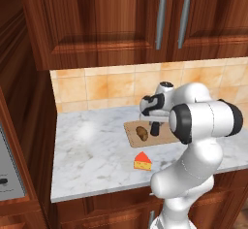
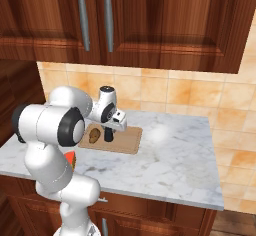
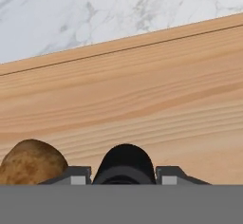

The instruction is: Retrieve the reheated potato from the microwave, then place the potato, cheese, and condiment on the cutting board.

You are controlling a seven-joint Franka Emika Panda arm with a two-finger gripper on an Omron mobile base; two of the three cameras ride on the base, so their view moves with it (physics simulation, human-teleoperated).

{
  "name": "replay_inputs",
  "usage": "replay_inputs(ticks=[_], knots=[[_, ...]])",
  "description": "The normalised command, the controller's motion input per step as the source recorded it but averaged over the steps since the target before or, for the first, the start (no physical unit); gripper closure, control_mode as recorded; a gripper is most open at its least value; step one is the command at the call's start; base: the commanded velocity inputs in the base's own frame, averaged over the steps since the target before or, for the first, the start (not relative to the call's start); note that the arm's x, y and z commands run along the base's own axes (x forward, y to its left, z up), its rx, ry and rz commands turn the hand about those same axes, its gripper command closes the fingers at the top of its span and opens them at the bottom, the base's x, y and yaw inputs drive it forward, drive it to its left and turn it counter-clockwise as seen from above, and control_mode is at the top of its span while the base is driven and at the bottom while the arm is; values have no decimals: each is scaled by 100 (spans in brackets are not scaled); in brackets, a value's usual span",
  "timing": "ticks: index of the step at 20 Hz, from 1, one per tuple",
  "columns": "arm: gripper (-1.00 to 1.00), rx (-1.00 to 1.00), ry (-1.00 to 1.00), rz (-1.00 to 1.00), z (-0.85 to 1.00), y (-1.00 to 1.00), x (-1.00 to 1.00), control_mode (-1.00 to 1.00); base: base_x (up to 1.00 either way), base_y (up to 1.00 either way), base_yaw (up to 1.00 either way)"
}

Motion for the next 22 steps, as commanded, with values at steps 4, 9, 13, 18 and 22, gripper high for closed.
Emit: replay_inputs(ticks=[4,9,13,18,22], knots=[[-100,0,-2,0,-42,6,-1,-100,0,0,0],[-100,0,0,0,-18,-1,-6,-100,0,0,0],[-100,0,-1,0,-1,1,-10,-100,0,0,0],[-100,0,-1,0,22,1,-5,-100,0,0,0],[-100,0,-7,0,43,1,-11,-100,0,0,0]])
